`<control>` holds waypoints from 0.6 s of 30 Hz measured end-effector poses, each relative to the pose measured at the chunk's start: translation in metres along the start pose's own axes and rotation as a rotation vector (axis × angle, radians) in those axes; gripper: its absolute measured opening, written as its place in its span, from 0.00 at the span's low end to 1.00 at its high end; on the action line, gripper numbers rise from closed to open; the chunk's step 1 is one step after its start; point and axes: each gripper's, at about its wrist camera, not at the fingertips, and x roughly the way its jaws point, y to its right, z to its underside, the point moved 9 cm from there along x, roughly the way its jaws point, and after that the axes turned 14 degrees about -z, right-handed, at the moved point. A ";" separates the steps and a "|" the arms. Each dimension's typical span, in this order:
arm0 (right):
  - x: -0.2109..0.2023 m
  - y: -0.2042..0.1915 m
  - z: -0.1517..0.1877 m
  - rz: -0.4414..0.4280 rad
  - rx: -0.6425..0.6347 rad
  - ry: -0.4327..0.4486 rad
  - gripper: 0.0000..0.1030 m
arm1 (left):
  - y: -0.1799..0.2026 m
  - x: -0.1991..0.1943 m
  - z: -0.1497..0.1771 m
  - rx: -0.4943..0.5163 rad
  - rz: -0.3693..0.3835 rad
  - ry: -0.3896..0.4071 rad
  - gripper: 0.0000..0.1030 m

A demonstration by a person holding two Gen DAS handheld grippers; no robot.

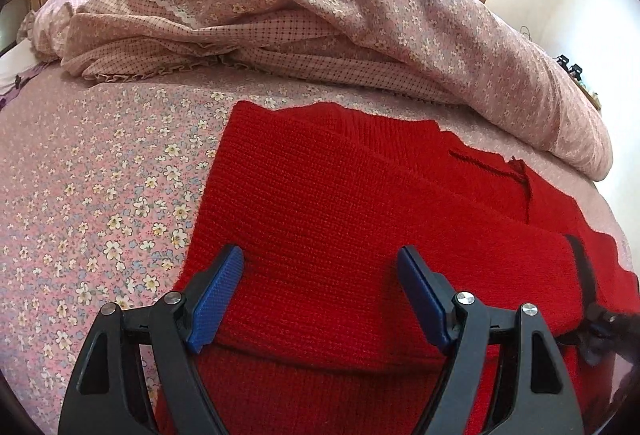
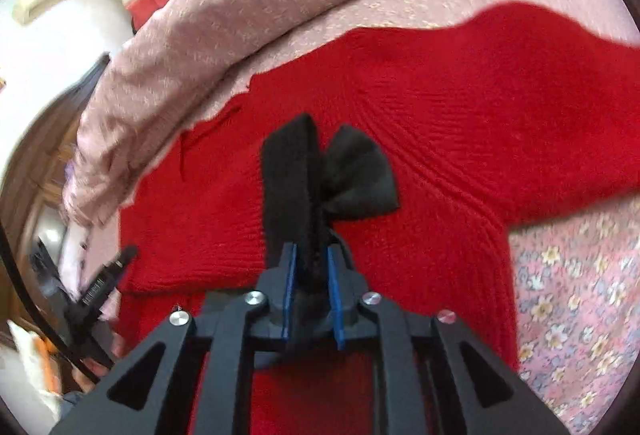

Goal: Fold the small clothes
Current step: 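Reach the right tool to the other sleeve's black cuff and grasp it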

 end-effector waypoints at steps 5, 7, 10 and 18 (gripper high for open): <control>-0.039 0.009 -0.018 0.028 0.027 0.106 0.46 | -0.001 0.002 0.001 0.009 -0.010 -0.001 0.72; -0.061 0.020 -0.025 0.067 0.020 0.144 0.51 | 0.000 0.003 0.001 0.016 -0.017 -0.002 0.72; -0.097 0.044 -0.035 0.079 0.050 0.211 0.51 | 0.001 0.005 0.001 0.026 -0.024 -0.005 0.72; -0.203 0.146 -0.033 0.085 0.177 0.391 0.51 | 0.015 -0.015 0.000 0.077 -0.108 0.006 0.72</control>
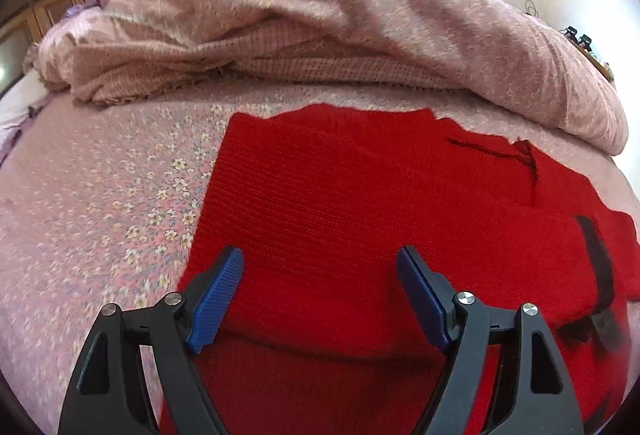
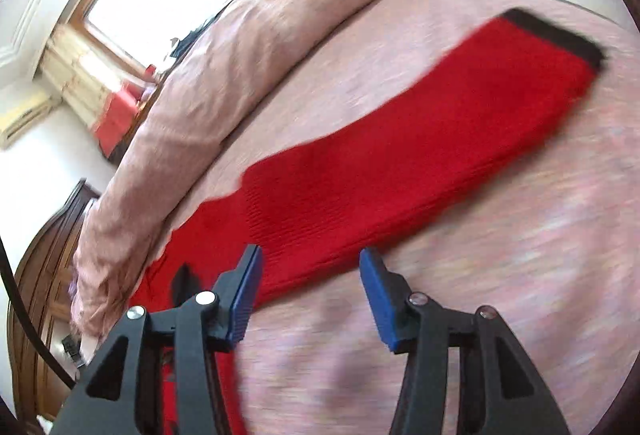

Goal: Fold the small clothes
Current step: 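Reach the right tool to the other sleeve's black cuff and grasp it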

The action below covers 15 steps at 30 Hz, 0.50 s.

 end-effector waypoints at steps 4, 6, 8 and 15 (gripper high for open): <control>-0.050 0.054 -0.029 0.010 0.081 0.090 0.52 | 0.015 -0.026 0.013 -0.046 -0.011 0.042 0.72; -0.075 0.082 -0.045 0.013 0.135 0.156 0.52 | 0.024 -0.033 0.023 -0.045 -0.008 0.056 0.72; -0.099 0.114 -0.058 -0.004 0.225 0.247 0.52 | 0.033 -0.031 0.037 -0.040 0.005 0.056 0.72; -0.097 0.147 -0.085 -0.083 0.313 0.283 0.45 | 0.025 -0.015 0.044 -0.134 0.098 -0.025 0.73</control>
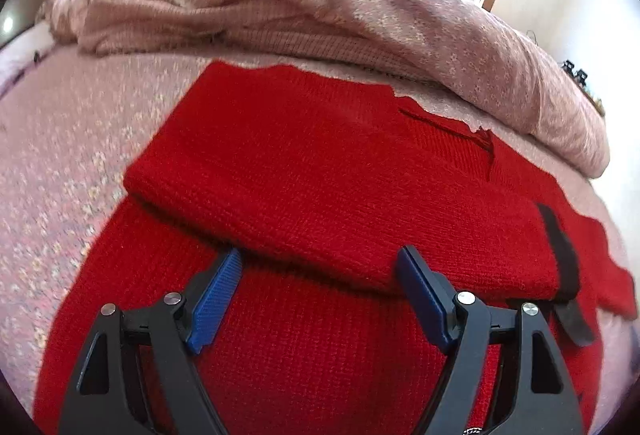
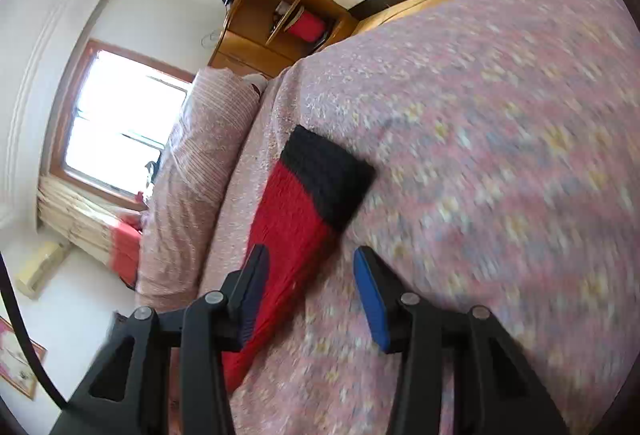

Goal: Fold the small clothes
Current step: 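Reach the right tool to the other sleeve's black cuff and grasp it, then carry the held sleeve across the cardigan body with the right tool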

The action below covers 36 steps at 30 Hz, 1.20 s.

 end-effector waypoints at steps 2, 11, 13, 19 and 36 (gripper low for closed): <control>0.008 0.000 -0.005 0.017 -0.003 0.006 0.45 | 0.002 0.000 0.000 0.013 -0.017 0.002 0.73; 0.037 0.000 -0.027 0.068 -0.082 0.040 0.45 | 0.006 0.002 0.003 0.028 -0.034 -0.002 0.73; 0.044 -0.002 -0.030 0.042 -0.076 0.065 0.45 | 0.006 0.002 0.002 0.028 -0.034 -0.001 0.73; 0.033 0.004 -0.035 0.012 -0.017 0.079 0.46 | 0.006 0.002 0.003 0.026 -0.032 -0.002 0.74; 0.041 0.014 -0.033 -0.081 0.077 0.158 0.14 | 0.007 0.002 0.005 0.019 -0.027 -0.002 0.74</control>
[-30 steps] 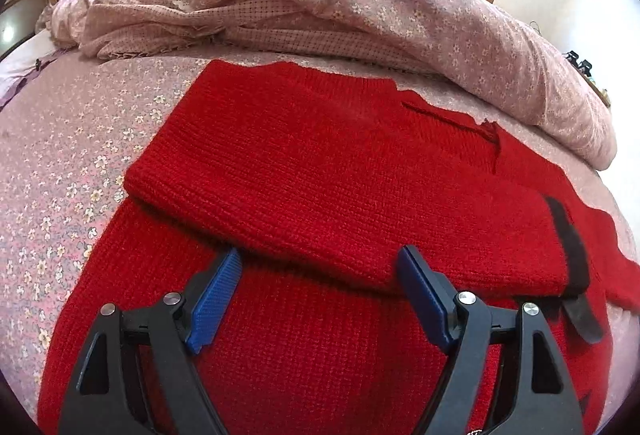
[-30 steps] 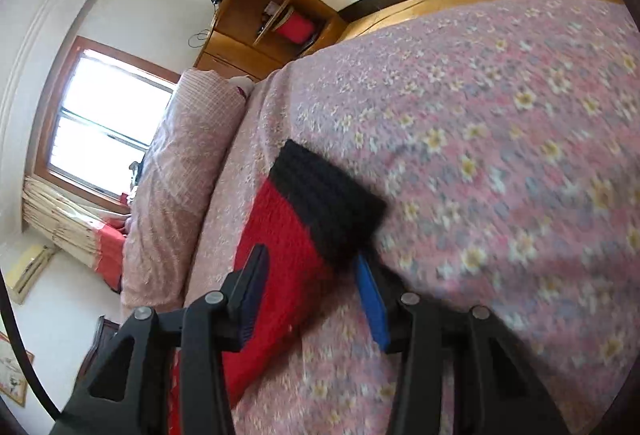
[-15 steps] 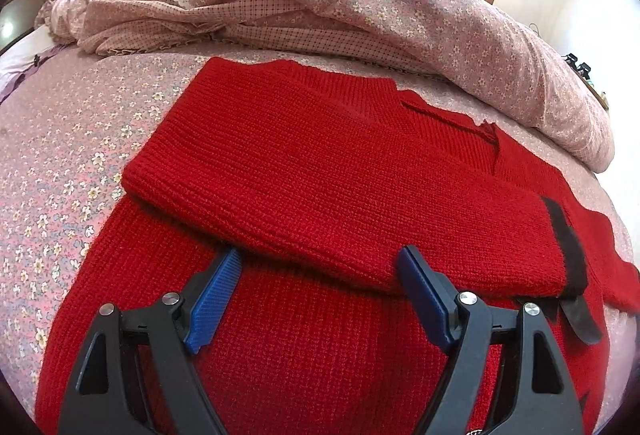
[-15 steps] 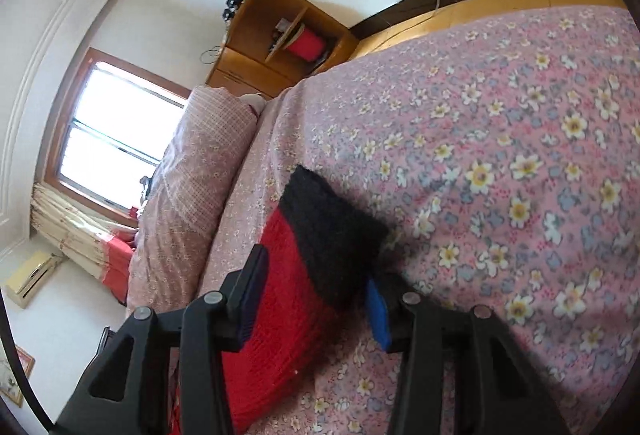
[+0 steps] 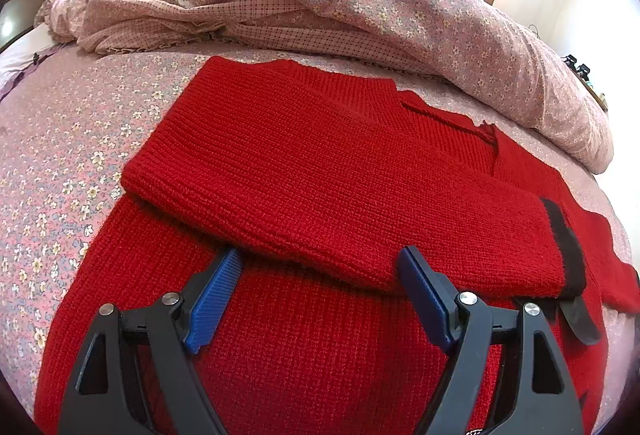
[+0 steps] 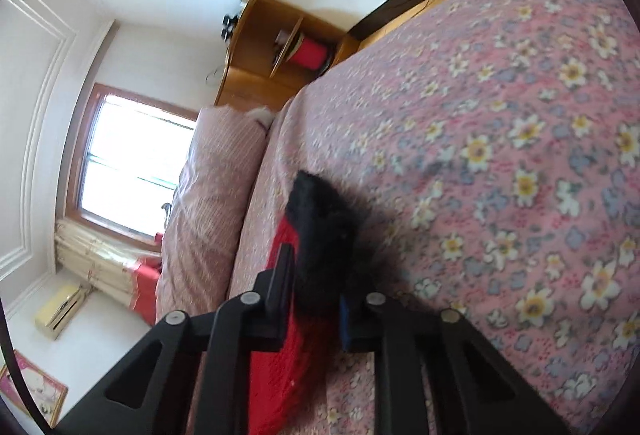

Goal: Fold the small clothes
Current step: 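Carry the held sleeve across the cardigan body with the right tool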

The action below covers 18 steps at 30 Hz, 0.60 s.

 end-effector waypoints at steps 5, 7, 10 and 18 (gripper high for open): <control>-0.002 -0.009 0.001 -0.022 -0.012 0.011 0.10 | 0.000 -0.001 0.000 -0.001 0.001 -0.001 0.74; -0.001 -0.025 0.003 -0.017 -0.028 0.033 0.10 | 0.000 -0.005 -0.003 -0.006 0.013 -0.001 0.74; 0.010 -0.071 0.024 -0.050 -0.123 0.015 0.10 | -0.003 -0.021 -0.010 0.000 0.045 0.017 0.74; 0.058 -0.262 0.152 -0.209 -0.533 -0.217 0.10 | -0.062 -0.080 -0.049 0.088 0.024 0.088 0.74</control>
